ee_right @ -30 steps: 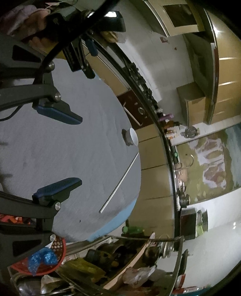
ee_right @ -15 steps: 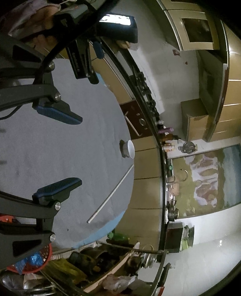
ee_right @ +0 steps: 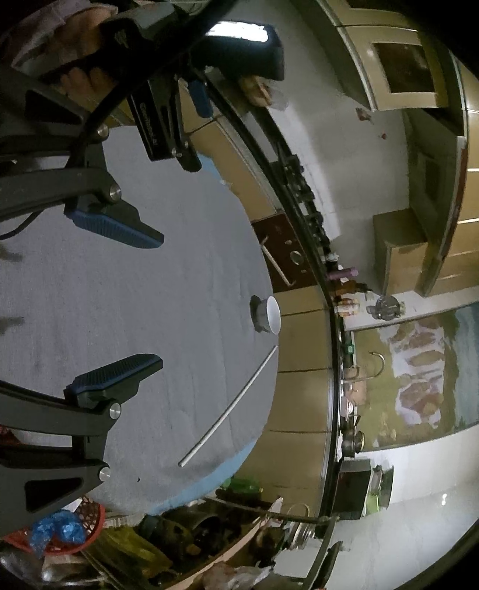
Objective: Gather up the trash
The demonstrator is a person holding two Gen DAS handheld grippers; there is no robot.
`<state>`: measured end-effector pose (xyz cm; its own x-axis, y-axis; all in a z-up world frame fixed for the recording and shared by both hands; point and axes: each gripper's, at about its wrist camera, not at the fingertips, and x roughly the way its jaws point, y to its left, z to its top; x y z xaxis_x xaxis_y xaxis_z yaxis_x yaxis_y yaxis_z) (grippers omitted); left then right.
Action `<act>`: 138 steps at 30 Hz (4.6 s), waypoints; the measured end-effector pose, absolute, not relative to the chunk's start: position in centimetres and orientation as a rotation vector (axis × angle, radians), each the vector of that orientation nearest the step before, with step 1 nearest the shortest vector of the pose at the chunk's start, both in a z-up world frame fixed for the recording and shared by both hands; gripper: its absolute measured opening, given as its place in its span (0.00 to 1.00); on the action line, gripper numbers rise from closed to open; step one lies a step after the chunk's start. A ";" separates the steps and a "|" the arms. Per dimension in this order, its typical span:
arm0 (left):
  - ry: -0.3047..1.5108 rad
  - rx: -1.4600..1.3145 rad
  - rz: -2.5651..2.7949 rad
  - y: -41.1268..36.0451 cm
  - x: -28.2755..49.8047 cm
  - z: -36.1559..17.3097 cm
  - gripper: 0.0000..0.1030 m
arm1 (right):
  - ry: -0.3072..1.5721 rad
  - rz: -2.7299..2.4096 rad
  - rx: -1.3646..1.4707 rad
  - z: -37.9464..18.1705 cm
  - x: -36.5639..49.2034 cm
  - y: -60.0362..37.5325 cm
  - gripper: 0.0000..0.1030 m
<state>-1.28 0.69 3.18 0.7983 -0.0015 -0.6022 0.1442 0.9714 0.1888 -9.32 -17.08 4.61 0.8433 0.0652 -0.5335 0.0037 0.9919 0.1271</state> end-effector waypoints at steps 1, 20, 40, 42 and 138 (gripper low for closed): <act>0.643 0.230 -0.076 0.8 -1.3 3.2 0.86 | 0.571 0.032 0.123 4.6 -9.1 -16.9 0.62; 0.664 0.178 -0.022 4.2 -0.8 2.9 0.86 | 0.676 0.048 0.102 2.7 -6.6 -14.3 0.62; 0.683 0.180 -0.022 4.4 -0.8 2.0 0.86 | 0.680 0.051 0.100 2.2 -5.6 -13.2 0.62; 0.685 0.183 -0.020 4.3 -0.8 2.0 0.86 | 0.680 0.050 0.100 2.1 -5.6 -13.2 0.62; 0.667 0.202 -0.079 2.8 -0.5 2.5 0.86 | 0.664 -0.002 0.123 2.3 -5.1 -14.4 0.62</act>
